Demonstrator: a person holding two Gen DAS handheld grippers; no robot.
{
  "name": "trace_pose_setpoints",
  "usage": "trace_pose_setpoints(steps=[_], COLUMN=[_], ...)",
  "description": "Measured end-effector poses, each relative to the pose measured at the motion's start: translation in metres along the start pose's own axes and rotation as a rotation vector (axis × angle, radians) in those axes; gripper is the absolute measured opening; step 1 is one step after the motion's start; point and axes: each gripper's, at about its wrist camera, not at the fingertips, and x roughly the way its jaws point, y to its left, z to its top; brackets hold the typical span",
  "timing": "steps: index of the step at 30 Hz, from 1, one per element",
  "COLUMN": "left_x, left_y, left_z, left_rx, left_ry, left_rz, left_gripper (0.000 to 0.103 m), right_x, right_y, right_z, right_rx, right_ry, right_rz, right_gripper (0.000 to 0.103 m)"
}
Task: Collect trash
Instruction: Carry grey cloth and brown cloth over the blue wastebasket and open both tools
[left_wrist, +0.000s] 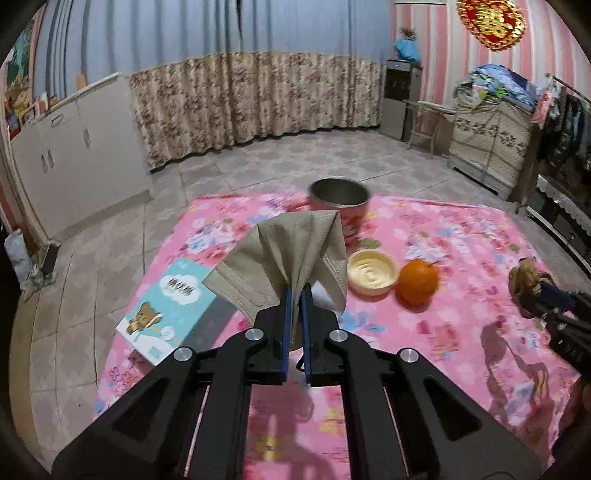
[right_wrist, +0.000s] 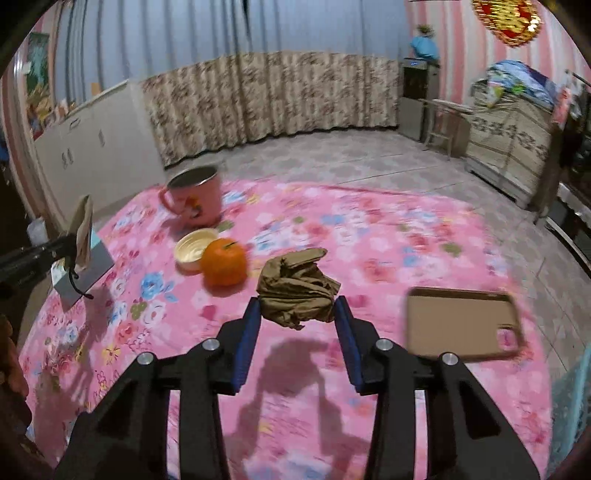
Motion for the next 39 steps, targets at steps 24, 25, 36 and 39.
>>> trace_pose_setpoints(steps=[24,25,36,39], left_x=[-0.074,-0.076,-0.090,-0.094], left_y=[-0.235,-0.244,-0.322,-0.343], left_z=[-0.019,-0.021,-0.032,-0.035], left_rx=[0.263,0.264,0.332,0.354], left_ry=[-0.059,-0.053,-0.051,-0.052], left_rz=[-0.315,-0.333,-0.439,-0.458], left_gripper=[0.004,0.004,0.004,0.004], right_x=[-0.157,-0.162,-0.189,-0.194], right_y=[-0.184,-0.193,-0.253,-0.268], right_z=[-0.072,-0.075,-0.094,-0.097], right_rx=[0.127,0.141,0.233,0.245], right_ry=[-0.081,-0.086,-0.103,-0.100], right_rz=[-0.289,-0.297,-0.384,-0.426], right_gripper=[0.041,0.041,0.041,0.041])
